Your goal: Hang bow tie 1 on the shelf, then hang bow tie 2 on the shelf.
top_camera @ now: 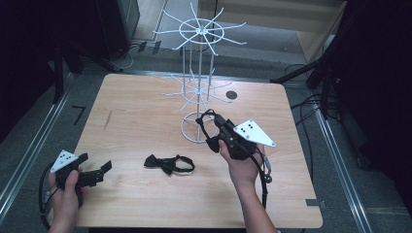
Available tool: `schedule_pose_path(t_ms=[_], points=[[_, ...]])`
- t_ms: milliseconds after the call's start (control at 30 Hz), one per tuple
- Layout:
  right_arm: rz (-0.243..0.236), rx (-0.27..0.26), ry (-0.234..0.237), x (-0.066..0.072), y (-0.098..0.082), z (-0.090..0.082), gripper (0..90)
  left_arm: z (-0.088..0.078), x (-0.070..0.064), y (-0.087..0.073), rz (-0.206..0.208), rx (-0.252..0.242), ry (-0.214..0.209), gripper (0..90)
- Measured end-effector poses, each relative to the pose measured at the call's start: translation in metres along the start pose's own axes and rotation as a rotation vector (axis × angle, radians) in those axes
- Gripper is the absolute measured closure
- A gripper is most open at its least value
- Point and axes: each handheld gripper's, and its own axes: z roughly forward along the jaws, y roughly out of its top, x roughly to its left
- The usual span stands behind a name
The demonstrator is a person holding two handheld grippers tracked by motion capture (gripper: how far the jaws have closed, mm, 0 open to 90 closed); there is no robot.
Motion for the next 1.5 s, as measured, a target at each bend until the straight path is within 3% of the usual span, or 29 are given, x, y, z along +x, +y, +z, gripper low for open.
schedule_pose_path(t_ms=[667,967,1000,1067,1100,1133,1167,1233,1300,1333,1500], points=[[0.039,0.019,-0.033,-0.01,-0.01,0.03,90.0,0.0,0.0,0.0,-0.001,-0.001,-0.001,0.0],[0.025,0.034,-0.033,-0.012,-0.018,0.038,87.0,0.0,0.001,0.0,0.0,0.0,-0.002,0.0],[0.025,0.028,-0.043,-0.013,-0.019,0.037,77.7,0.0,0.001,0.0,0.002,0.001,-0.002,0.0],[0.044,0.026,-0.047,-0.014,-0.021,0.036,67.7,0.0,0.0,0.0,0.001,0.0,-0.004,0.0],[0.044,0.026,-0.047,-0.014,-0.021,0.036,67.7,0.0,0.0,0.0,0.001,0.0,-0.004,0.0],[0.067,0.026,-0.038,-0.017,-0.025,0.034,58.3,0.0,0.0,0.0,0.0,-0.002,-0.004,0.0],[0.067,0.026,-0.038,-0.017,-0.025,0.034,58.3,0.0,0.0,0.0,0.0,-0.002,-0.004,0.0],[0.081,0.065,-0.02,-0.019,-0.028,0.031,46.2,0.0,0.0,0.0,0.002,-0.003,-0.001,0.0],[0.078,0.065,-0.014,-0.02,-0.029,0.029,44.0,0.0,0.0,0.0,0.001,-0.003,-0.001,0.0],[0.08,0.075,-0.004,-0.02,-0.031,0.024,36.8,0.0,0.0,0.0,0.001,-0.002,0.0,0.0],[0.07,0.099,0.01,-0.02,-0.036,0.014,31.9,0.0,0.0,0.0,0.003,0.0,0.003,0.0]])
